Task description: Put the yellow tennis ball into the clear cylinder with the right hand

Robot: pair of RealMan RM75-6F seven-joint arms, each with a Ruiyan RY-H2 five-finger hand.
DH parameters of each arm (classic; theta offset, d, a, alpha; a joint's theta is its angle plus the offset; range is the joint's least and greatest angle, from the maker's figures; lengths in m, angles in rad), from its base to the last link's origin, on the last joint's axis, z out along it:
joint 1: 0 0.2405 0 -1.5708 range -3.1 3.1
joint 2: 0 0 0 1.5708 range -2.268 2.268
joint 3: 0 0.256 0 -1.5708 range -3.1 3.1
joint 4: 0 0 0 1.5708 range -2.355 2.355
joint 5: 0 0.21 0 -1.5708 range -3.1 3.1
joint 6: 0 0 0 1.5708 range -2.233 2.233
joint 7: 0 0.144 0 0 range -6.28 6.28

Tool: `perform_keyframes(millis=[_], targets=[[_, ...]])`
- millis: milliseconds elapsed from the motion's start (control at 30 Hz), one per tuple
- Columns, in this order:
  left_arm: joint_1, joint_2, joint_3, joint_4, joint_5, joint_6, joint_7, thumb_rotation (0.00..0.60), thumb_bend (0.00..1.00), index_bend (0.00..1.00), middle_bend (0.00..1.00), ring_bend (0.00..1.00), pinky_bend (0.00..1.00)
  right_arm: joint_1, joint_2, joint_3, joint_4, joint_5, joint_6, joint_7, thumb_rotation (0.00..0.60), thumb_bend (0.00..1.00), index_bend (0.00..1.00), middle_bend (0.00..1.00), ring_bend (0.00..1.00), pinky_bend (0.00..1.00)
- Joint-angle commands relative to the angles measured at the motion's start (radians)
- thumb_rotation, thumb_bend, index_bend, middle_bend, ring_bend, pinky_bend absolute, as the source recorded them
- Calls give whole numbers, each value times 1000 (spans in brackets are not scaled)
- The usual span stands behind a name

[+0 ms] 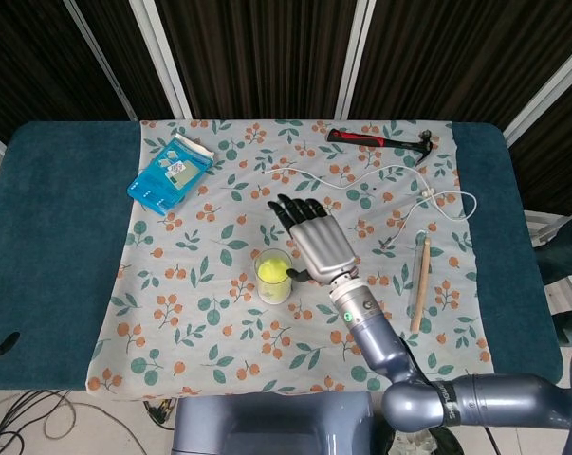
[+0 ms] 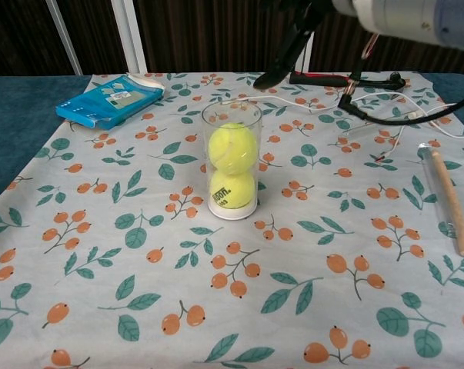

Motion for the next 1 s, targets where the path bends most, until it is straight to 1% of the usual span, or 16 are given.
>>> perform_keyframes(millis=[33, 200, 267, 333, 433, 533, 633, 667, 733, 867, 1000], targets=[[1, 0, 1, -1, 3, 2, 0, 600, 21, 163, 0, 0, 0, -66, 95, -11, -35, -76, 54, 28, 600, 232, 35, 11, 43, 61], [-1, -3, 4, -3, 8, -2, 6, 600, 21, 150, 0, 0, 0, -196, 262, -82, -46, -178, 40, 137, 600, 232, 35, 5, 39, 44], [-2, -3, 6, -4, 10, -4, 8, 600, 21, 150, 0, 0, 0, -250, 307, -119, -42, -250, 63, 176, 600, 232, 35, 6, 40, 43], [-2, -3, 7, -4, 12, -5, 11, 600, 21, 150, 0, 0, 0, -312, 334, -165, -28, -341, 114, 208, 600, 232, 35, 6, 40, 43], [-3, -5, 8, -3, 13, -5, 12, 600, 21, 148, 0, 0, 0, -406, 352, -242, -1, -476, 199, 264, 600, 232, 35, 6, 33, 43], [-2, -5, 8, -2, 17, -1, 10, 600, 21, 146, 0, 0, 0, -487, 355, -309, 43, -578, 268, 319, 600, 232, 35, 6, 24, 43], [0, -5, 7, -2, 20, 5, 4, 600, 21, 146, 0, 0, 0, -556, 350, -361, 95, -646, 333, 355, 600, 232, 35, 6, 24, 43], [1, -4, 6, -1, 19, 6, 2, 600, 21, 146, 0, 0, 0, -571, 348, -371, 106, -659, 349, 364, 600, 232, 35, 6, 24, 43], [2, -3, 6, 0, 18, 7, 0, 600, 21, 146, 0, 0, 0, -627, 340, -407, 145, -710, 407, 399, 600, 232, 35, 6, 23, 43], [3, -2, 7, -1, 16, 6, 2, 600, 21, 146, 0, 0, 0, -686, 329, -445, 203, -773, 467, 419, 600, 232, 35, 6, 23, 43], [3, -2, 7, -3, 9, 0, 9, 600, 21, 146, 0, 0, 0, -729, 330, -468, 228, -806, 499, 421, 600, 232, 35, 6, 23, 43]])
